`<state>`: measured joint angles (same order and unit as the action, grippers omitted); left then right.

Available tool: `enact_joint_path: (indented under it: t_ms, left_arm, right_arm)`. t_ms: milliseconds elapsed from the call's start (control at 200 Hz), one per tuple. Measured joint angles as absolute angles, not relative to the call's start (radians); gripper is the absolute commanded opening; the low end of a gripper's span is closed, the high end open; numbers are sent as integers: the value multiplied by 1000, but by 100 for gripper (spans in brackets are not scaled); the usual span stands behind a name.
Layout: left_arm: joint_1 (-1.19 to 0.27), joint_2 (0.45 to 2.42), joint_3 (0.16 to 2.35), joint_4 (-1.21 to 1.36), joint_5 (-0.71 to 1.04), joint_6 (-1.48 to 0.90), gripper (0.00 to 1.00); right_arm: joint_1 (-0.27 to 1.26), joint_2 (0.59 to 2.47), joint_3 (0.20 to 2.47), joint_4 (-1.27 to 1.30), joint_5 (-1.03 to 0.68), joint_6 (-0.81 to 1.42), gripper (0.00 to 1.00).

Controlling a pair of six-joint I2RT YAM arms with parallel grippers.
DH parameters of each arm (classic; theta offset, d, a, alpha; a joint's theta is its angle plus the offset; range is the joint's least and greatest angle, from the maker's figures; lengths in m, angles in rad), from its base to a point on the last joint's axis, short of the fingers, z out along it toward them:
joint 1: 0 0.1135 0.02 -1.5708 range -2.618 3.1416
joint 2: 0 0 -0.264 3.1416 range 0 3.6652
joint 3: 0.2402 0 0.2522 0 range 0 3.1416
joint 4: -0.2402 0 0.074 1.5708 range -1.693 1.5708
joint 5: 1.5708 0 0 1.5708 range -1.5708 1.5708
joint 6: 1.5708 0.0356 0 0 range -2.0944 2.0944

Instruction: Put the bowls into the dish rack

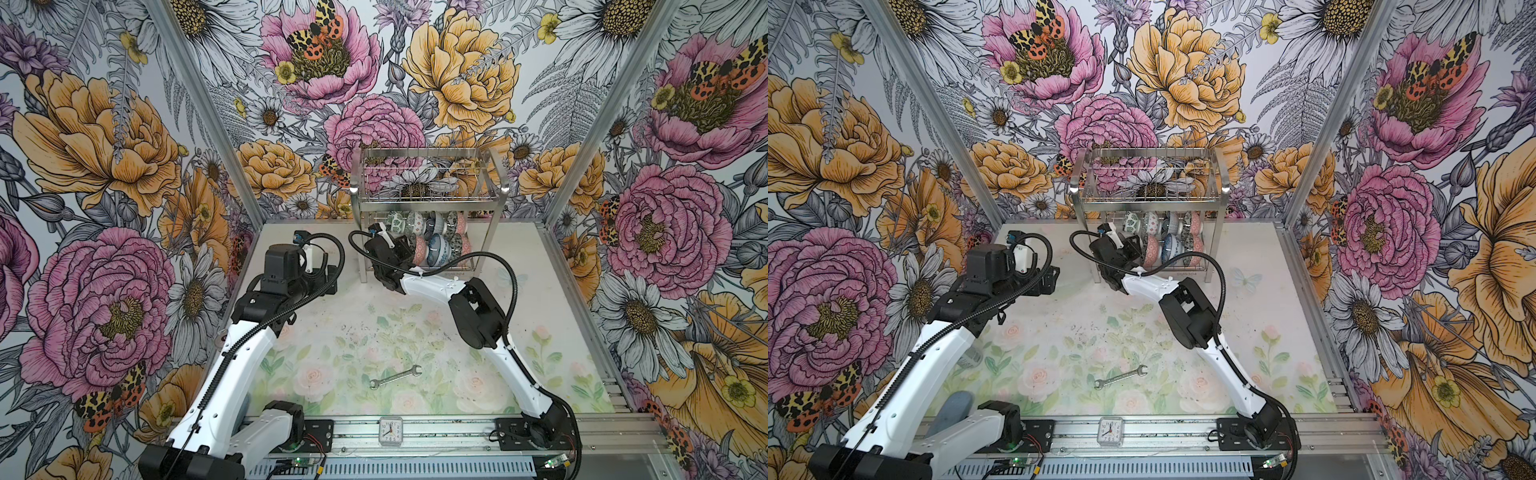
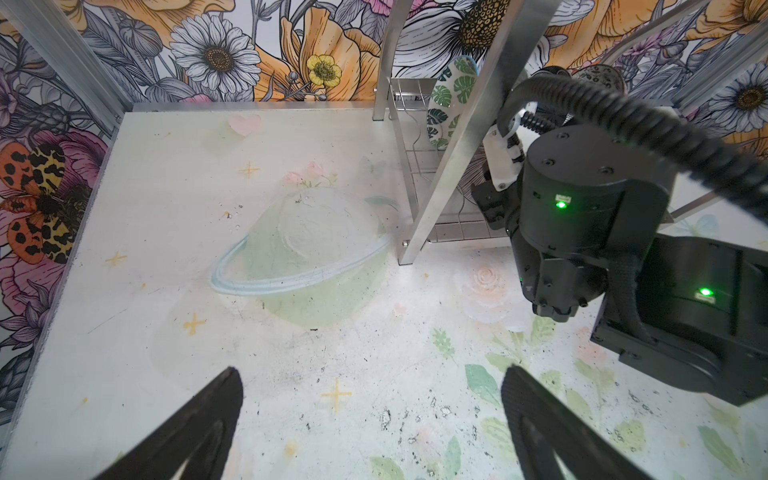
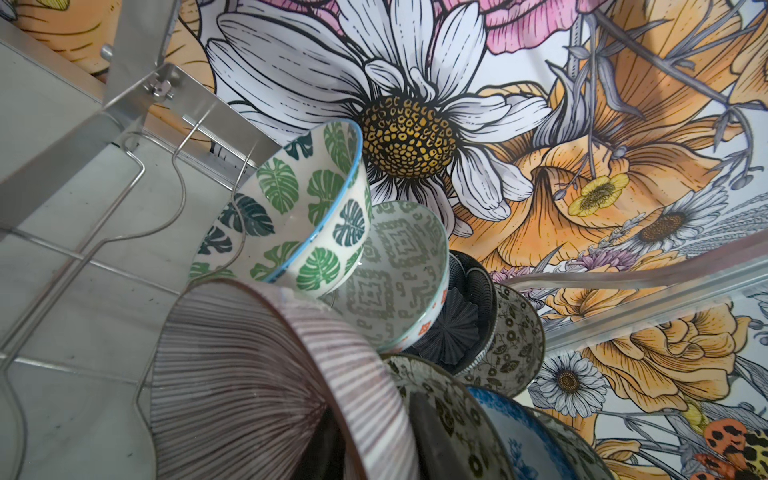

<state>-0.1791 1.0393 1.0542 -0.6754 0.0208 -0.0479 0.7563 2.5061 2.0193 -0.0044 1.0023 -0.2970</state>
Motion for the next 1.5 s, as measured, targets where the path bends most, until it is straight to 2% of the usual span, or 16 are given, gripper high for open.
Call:
enact_joint_path:
  t_ms: [615, 841, 946, 1016, 1131, 1226, 1501]
  left_arm:
    - [-179, 1039, 1054, -675, 21, -48, 98]
    - [-179, 1039, 1054, -675, 21, -48, 99]
    - [-179, 1039, 1054, -675, 21, -48, 99]
    - [-179, 1039, 1054, -675, 21, -48, 99]
    - [-179, 1039, 1054, -675, 21, -48, 99]
    - [-179, 1039, 1054, -675, 21, -48, 99]
    - [-179, 1039, 1052, -673, 20, -48, 98]
  right_arm:
    - [768, 2448, 1934, 43, 884, -275, 35]
    - [767, 2424, 1929, 34, 849, -249, 48]
    - [768, 2408, 1927, 34, 836, -244, 50]
    - [767, 2390, 1919, 33, 831, -237, 59]
    - [767, 2354, 1885, 39, 816, -234, 85]
    - [767, 2310, 1833, 47, 797, -228, 99]
    - [767, 2111, 1564, 118, 628, -221, 100]
